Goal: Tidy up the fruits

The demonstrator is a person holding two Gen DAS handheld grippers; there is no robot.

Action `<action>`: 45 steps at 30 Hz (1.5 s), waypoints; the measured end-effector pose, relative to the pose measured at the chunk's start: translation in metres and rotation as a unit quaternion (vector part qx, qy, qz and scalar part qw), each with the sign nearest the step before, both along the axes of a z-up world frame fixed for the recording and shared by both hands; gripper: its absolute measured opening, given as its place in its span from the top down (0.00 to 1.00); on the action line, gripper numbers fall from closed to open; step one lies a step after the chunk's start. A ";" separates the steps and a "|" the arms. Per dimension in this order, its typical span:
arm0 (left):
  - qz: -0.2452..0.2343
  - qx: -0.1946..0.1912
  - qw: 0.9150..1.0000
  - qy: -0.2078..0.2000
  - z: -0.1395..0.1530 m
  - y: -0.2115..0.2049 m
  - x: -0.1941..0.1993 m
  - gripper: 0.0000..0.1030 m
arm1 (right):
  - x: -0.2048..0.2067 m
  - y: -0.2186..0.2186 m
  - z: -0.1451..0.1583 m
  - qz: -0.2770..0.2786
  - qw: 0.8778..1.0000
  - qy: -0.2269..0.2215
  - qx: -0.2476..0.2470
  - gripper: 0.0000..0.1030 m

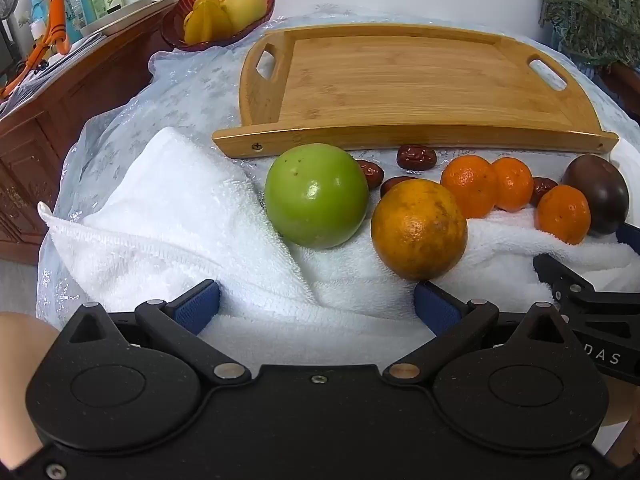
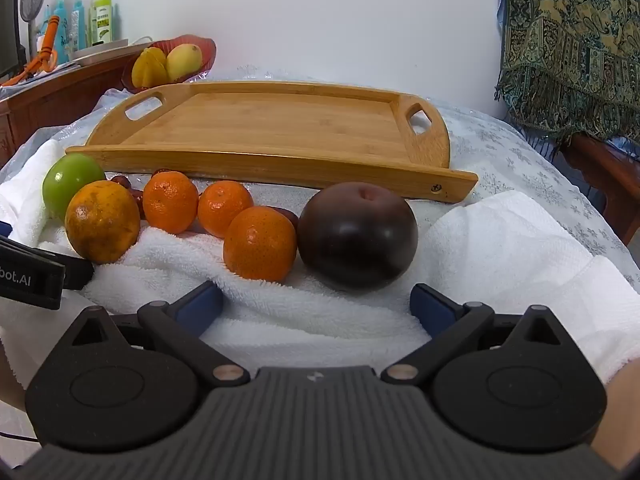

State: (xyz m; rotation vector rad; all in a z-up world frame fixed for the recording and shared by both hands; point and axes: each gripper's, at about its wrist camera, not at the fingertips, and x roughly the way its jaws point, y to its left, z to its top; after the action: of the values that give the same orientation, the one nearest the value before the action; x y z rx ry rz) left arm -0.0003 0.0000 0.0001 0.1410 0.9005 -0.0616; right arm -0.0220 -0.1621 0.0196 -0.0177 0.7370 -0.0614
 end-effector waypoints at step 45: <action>-0.004 0.009 1.000 -0.001 0.001 -0.002 -0.001 0.00 | 0.001 0.000 -0.001 0.000 1.000 0.002 -0.002 0.00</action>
State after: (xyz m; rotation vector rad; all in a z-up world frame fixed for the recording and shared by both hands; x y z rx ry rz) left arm -0.0015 -0.0025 0.0006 0.1608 0.8980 -0.0601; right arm -0.0208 -0.1618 0.0190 -0.0209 0.7410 -0.0626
